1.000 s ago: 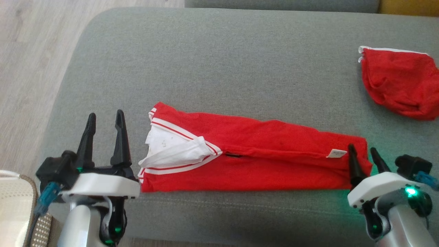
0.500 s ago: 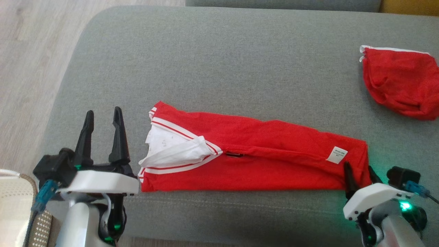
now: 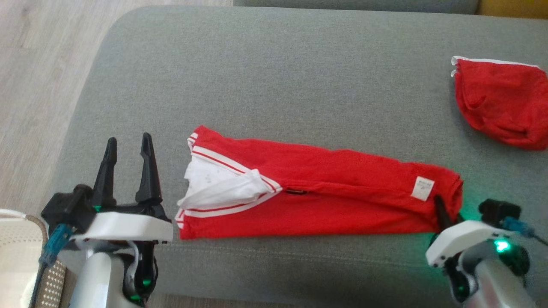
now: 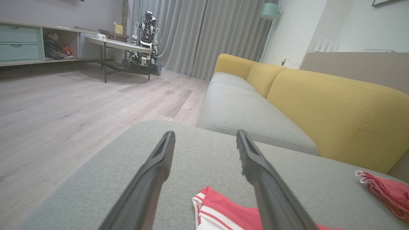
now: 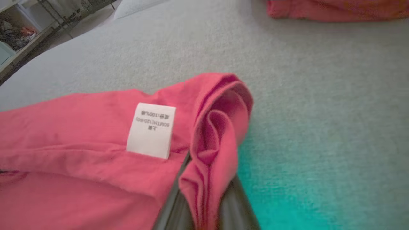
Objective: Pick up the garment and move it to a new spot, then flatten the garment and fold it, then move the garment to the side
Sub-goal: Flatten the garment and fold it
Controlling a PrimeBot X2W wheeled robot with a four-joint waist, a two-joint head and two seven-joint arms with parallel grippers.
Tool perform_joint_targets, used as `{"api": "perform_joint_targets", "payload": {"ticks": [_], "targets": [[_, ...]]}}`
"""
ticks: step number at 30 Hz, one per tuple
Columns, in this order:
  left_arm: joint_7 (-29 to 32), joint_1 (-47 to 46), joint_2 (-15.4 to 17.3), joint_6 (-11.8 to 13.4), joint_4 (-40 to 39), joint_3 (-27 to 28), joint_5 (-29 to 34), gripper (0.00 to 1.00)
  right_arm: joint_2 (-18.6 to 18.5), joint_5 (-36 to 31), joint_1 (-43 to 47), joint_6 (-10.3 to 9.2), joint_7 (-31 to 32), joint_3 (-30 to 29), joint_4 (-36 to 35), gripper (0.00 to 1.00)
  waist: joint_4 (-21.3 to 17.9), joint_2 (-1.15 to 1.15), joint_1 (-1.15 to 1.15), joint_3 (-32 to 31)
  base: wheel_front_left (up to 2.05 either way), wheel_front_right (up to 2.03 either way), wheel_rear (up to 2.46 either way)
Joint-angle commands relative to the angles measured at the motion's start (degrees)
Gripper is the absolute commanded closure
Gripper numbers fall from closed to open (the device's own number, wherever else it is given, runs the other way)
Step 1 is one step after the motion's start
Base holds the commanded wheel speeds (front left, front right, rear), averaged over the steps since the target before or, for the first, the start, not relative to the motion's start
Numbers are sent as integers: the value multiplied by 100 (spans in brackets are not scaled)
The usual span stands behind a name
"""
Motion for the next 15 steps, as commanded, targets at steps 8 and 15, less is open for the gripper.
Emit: {"api": "perform_joint_targets", "payload": {"ticks": [8,15], "targets": [[-70,-248,38,5,-197,192,-41,0,-622,-435,-577,-2,-140,-633,-135,100,7,0,0,-76,0,0,0],[-70,-208,38,15,-189,207,-94,0,-610,-980,-700,-2,75,-1038,-324,100,2,0,0,-129,0,0,0]]}}
